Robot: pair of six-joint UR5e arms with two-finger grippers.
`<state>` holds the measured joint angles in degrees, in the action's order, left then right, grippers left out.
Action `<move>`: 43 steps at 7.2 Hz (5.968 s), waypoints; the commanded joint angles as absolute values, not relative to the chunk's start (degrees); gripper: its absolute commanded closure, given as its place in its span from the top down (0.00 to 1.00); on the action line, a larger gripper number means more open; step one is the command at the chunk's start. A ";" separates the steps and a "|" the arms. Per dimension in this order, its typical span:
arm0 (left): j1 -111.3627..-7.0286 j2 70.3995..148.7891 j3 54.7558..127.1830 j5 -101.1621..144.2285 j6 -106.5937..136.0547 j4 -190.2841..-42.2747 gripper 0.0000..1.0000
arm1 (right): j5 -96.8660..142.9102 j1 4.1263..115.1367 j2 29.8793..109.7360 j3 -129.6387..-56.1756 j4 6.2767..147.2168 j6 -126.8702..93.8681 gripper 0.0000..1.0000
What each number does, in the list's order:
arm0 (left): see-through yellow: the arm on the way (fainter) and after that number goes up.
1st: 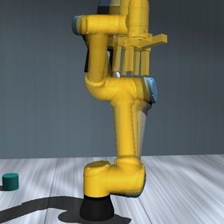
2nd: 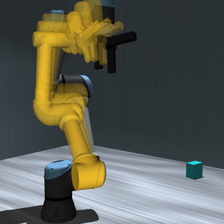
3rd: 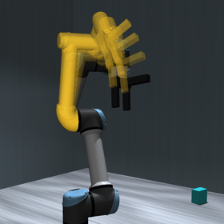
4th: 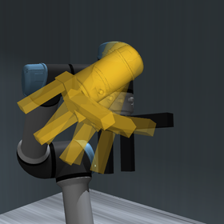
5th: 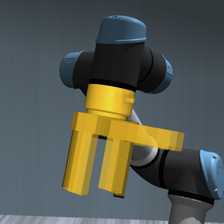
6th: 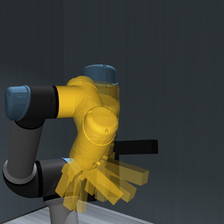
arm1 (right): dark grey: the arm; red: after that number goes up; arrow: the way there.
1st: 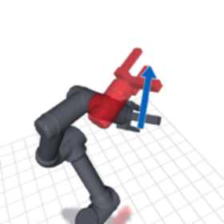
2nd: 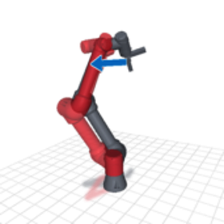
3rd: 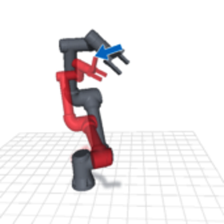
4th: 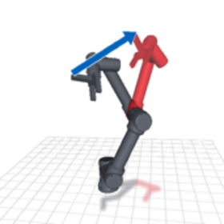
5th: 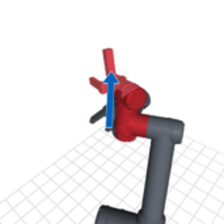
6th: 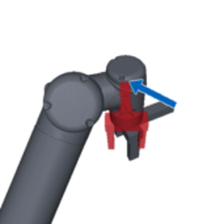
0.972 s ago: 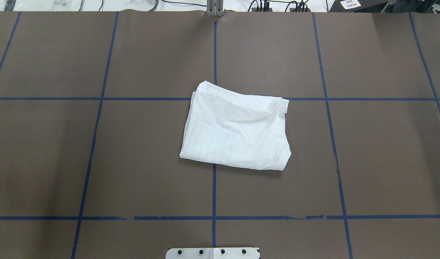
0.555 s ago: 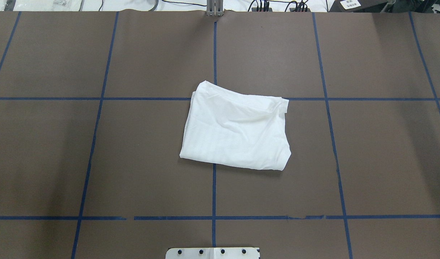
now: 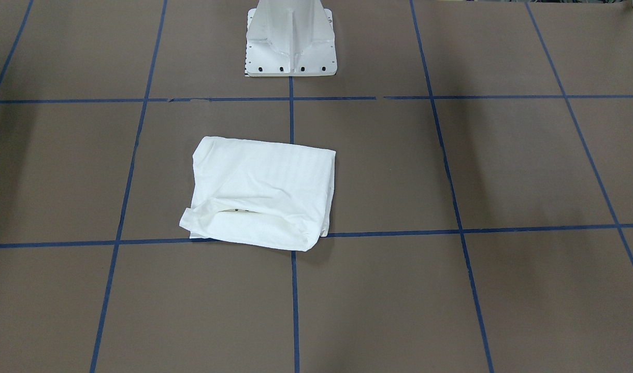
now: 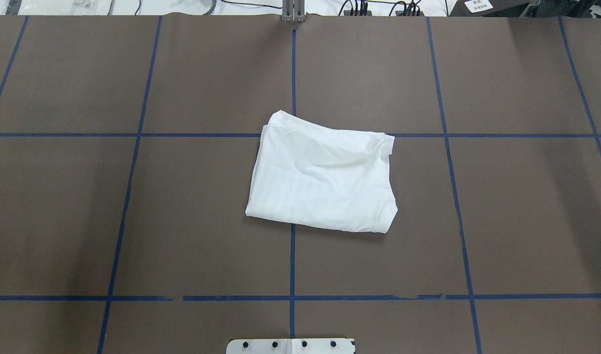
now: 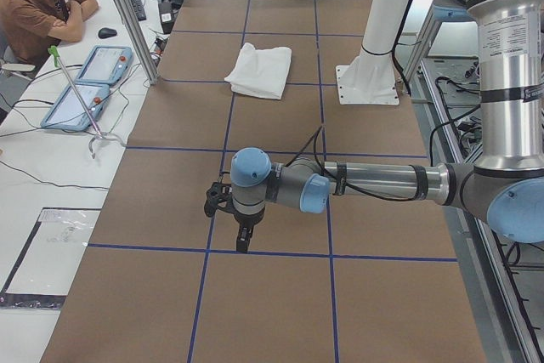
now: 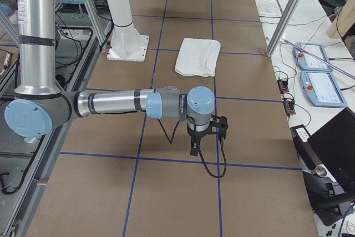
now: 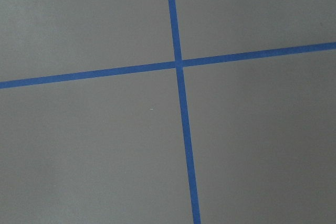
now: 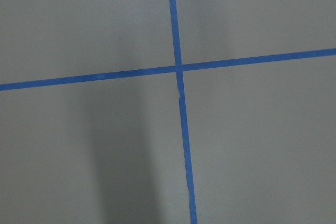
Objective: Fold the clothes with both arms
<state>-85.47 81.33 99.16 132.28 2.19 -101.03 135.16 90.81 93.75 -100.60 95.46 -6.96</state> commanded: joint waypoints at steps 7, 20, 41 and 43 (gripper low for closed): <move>-85.43 81.39 99.05 132.71 1.05 -99.84 0.99 | 134.91 88.33 93.52 -98.62 95.27 -6.94 1.00; -85.61 81.47 98.88 132.63 0.97 -99.76 0.99 | 135.00 87.72 92.99 -97.73 94.39 -6.77 1.00; -85.61 82.18 98.79 132.80 5.63 -99.93 0.99 | 135.00 87.71 92.99 -97.12 94.39 -6.77 1.00; -85.61 82.26 98.88 132.80 5.71 -99.84 0.99 | 135.00 87.80 92.99 -97.12 94.39 -6.85 1.00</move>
